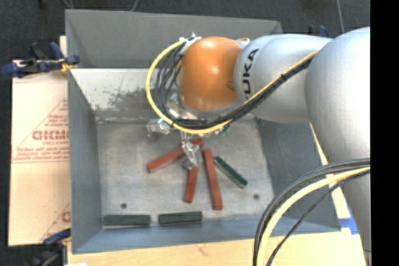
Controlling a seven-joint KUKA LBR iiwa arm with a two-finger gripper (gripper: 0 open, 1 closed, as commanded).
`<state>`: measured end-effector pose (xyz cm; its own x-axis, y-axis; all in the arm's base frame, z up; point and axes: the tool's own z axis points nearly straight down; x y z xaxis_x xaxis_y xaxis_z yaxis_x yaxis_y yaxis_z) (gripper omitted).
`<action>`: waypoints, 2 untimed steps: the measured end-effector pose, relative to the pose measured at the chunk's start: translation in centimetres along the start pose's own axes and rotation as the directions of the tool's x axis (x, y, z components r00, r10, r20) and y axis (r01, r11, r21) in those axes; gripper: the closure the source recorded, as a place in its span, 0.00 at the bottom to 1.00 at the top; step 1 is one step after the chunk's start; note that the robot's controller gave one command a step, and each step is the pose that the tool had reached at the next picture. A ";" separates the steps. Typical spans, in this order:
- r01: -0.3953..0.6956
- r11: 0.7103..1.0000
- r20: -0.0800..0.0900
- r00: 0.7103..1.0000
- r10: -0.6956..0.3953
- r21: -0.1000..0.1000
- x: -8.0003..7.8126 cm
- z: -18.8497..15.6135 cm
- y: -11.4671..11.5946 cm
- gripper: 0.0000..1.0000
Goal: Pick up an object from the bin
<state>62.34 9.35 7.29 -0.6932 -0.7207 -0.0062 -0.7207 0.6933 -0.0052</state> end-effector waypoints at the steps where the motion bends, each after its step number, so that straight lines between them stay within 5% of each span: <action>1: -0.007 1.000 0.004 1.000 0.007 -0.002 -0.2 -0.3 -0.1 0.00; 2: -0.008 1.000 0.002 1.000 0.008 -0.003 -0.2 -0.2 -0.1 1.00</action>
Offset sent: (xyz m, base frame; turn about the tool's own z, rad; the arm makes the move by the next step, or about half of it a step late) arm 0.0000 0.0000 0.0000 0.0000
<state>62.55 9.39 7.52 -0.6992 -0.7149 -0.0085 -0.7149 0.6992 -0.0017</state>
